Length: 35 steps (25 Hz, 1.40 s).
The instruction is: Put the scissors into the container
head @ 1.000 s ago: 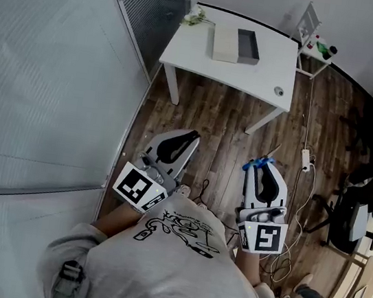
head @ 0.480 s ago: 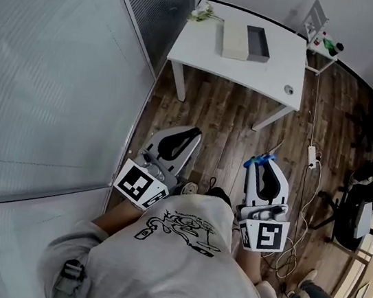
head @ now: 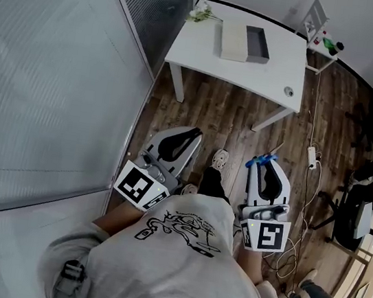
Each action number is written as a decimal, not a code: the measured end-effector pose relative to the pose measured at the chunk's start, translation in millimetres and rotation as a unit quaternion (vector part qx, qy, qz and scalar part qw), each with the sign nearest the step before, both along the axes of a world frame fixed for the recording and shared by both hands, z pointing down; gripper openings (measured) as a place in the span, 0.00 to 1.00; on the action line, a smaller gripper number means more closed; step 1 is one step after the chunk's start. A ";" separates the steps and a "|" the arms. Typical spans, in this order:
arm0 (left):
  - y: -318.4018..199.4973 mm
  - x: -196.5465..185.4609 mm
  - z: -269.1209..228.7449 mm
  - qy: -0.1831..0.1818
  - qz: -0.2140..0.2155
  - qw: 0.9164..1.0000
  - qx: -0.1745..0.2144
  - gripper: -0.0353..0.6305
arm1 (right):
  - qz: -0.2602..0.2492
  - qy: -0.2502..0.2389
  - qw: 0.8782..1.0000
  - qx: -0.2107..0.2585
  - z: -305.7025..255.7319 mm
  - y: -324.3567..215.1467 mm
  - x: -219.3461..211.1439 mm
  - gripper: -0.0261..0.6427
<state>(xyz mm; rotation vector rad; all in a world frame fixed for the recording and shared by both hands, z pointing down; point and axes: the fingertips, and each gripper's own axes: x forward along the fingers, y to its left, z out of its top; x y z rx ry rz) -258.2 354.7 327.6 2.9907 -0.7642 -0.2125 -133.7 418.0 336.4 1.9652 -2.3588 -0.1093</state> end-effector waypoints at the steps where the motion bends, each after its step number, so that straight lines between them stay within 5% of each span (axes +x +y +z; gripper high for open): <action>1: -1.9 1.7 0.2 0.000 0.000 1.000 0.001 0.11 | 0.001 0.000 1.000 0.001 -0.5 -1.9 2.0 0.17; 35: -123.5 102.0 -8.3 -0.017 -0.015 1.000 0.002 0.11 | -0.011 -0.012 1.000 -0.012 2.0 -125.8 108.2 0.17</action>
